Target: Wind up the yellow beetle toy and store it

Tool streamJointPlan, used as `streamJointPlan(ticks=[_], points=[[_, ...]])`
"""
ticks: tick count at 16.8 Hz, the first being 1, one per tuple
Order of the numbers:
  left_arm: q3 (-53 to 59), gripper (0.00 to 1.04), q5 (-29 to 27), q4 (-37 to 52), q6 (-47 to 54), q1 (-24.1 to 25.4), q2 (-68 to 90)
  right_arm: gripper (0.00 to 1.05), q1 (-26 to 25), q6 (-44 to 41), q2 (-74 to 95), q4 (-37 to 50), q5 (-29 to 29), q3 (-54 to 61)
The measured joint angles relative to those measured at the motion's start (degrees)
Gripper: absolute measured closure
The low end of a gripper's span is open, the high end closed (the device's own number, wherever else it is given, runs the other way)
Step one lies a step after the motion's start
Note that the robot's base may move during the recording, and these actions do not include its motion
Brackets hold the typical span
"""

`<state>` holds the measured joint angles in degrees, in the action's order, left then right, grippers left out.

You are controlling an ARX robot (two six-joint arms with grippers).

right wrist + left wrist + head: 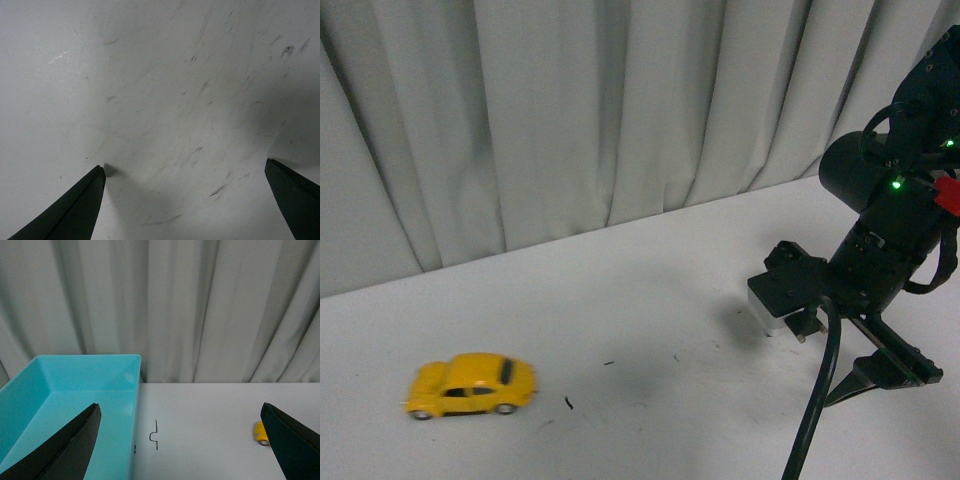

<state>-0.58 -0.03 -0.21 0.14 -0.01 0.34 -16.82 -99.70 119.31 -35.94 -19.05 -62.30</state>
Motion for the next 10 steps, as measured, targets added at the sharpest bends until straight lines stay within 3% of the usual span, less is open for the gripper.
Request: streamJointPlan(ticks=[10], points=[[0.0, 0.07, 0.0, 0.0, 0.0, 0.0, 0.0, 0.07, 0.8, 0.0, -0.2, -1.2, -0.4, -0.1]])
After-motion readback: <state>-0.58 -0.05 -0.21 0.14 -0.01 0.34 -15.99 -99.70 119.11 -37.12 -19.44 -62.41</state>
